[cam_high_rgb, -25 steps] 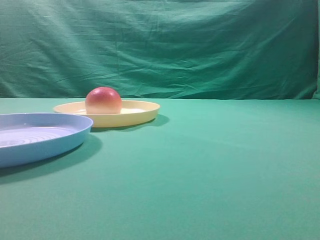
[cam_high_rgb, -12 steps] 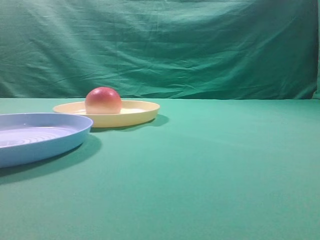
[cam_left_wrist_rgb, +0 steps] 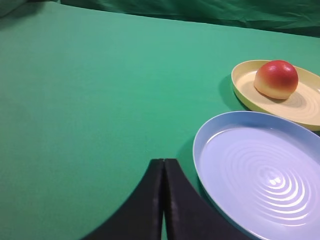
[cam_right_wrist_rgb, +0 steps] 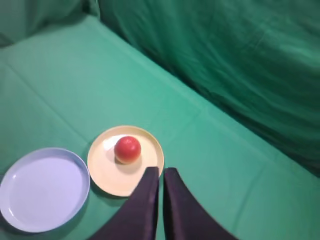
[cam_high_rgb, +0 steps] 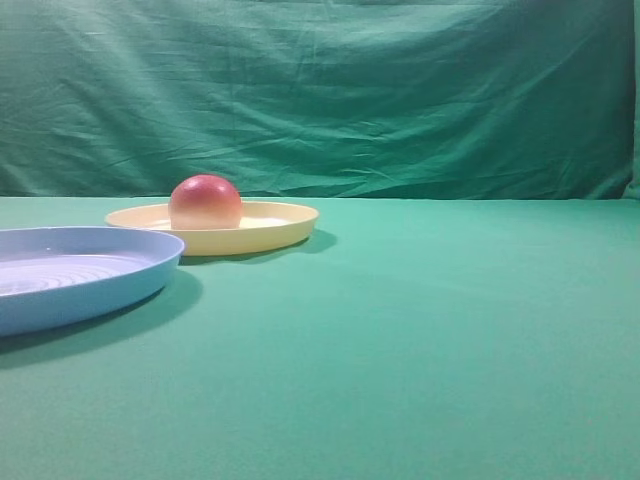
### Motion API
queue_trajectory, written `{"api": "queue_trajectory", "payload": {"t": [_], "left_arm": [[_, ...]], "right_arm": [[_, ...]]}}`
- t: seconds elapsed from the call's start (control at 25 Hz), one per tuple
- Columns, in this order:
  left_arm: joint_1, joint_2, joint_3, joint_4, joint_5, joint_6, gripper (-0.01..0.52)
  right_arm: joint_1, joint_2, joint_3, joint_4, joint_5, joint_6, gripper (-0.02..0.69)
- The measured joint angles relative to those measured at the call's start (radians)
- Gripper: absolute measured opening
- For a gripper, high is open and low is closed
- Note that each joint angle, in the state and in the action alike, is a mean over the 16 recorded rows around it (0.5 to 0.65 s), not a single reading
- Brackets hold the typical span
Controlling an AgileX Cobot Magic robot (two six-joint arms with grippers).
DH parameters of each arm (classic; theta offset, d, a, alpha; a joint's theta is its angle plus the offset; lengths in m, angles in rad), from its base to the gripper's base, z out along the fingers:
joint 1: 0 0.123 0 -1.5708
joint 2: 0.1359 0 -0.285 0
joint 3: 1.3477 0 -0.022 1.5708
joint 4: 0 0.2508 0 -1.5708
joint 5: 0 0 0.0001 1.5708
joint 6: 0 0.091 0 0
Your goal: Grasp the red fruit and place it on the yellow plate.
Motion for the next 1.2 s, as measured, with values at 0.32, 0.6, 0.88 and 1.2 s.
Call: {"api": "queue_trajectory", "payload": {"t": [0.32, 0.6, 0.88, 1.2], "left_arm": [[0.000, 0.000, 0.000, 0.000, 0.000, 0.000, 0.000], [0.000, 0.000, 0.000, 0.000, 0.000, 0.000, 0.000], [0.000, 0.000, 0.000, 0.000, 0.000, 0.000, 0.000], [0.000, 0.000, 0.000, 0.000, 0.000, 0.000, 0.000]], "right_arm": [[-0.164, -0.295, 0.437, 0.023, -0.193, 0.002, 0.000], [-0.289, -0.535, 0.788, 0.025, -0.399, -0.001, 0.000], [-0.395, -0.740, 1.073, 0.012, -0.605, -0.011, 0.000], [-0.487, -0.940, 1.388, -0.001, -0.820, -0.021, 0.000]]}}
